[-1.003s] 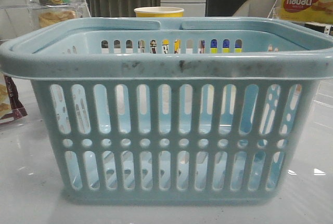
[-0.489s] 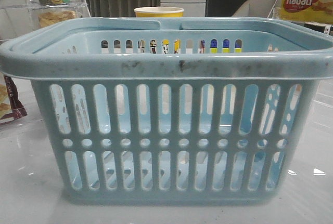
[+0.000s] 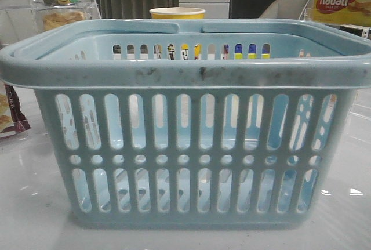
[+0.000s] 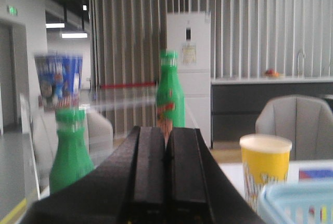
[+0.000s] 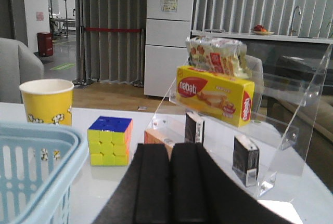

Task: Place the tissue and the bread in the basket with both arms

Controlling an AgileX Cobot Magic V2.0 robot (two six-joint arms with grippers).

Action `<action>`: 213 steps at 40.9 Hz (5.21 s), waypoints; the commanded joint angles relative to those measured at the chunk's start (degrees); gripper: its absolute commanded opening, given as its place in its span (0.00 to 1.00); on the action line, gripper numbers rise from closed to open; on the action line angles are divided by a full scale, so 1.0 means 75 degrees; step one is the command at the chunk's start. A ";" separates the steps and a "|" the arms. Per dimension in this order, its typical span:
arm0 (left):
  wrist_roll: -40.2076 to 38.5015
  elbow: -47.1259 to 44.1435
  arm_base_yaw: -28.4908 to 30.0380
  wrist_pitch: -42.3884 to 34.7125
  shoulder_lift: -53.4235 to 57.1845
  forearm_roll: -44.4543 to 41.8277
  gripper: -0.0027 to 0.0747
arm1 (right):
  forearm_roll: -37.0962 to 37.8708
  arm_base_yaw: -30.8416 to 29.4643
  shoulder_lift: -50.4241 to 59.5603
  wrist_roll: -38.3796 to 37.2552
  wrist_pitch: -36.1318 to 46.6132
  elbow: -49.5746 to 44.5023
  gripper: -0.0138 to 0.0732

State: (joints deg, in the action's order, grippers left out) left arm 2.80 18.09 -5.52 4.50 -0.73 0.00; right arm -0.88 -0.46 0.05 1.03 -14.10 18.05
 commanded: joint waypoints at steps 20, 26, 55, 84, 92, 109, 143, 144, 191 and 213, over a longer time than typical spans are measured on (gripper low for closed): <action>-0.0052 0.3087 0.0001 0.3488 -0.3122 0.0046 0.15 | -0.0036 -0.0037 -0.3223 0.0031 -0.2709 0.2843 0.23; -0.0052 0.3003 0.0001 0.4220 -0.3609 0.0046 0.15 | -0.0036 -0.0037 -0.3823 0.0031 -0.3196 0.2773 0.23; -0.0052 0.2938 0.0001 0.4377 -0.4178 0.0046 0.71 | -0.0036 -0.0037 -0.4835 0.0031 -0.2928 0.2773 0.81; -0.0052 0.2938 0.0001 0.4329 -0.4178 0.0046 0.69 | 0.0024 -0.1574 -0.9448 0.0031 -0.4119 0.7317 0.82; -0.0052 0.2938 0.0001 0.4329 -0.4178 0.0046 0.69 | 0.0168 -0.1937 -1.0736 0.0038 -0.4769 0.8466 0.82; -0.0052 0.2938 0.0001 0.4322 -0.4178 0.0046 0.69 | 0.0949 -0.1945 -1.2739 0.0038 -0.4787 0.9527 0.82; -0.0052 0.2938 0.0001 0.4322 -0.4178 0.0046 0.69 | 0.1368 -0.1945 -1.4038 0.0038 -0.3997 1.0291 0.82; -0.0052 0.2938 0.0001 0.4322 -0.4178 0.0046 0.69 | 0.1368 -0.1945 -1.4053 0.0038 -0.3990 1.0291 0.82; -0.0052 0.2938 0.0001 0.4322 -0.4178 0.0098 0.69 | 0.1211 -0.1615 -1.2801 0.0038 -0.4047 1.0291 0.30; -0.0052 0.2938 0.0001 0.4322 -0.4178 0.0098 0.69 | -0.1604 0.1599 -1.0571 0.1362 -0.4968 1.0252 0.30</action>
State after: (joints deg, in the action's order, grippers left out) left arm 2.80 38.57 -5.52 41.60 -31.55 0.00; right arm -9.67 8.05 -81.62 9.16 -53.13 93.32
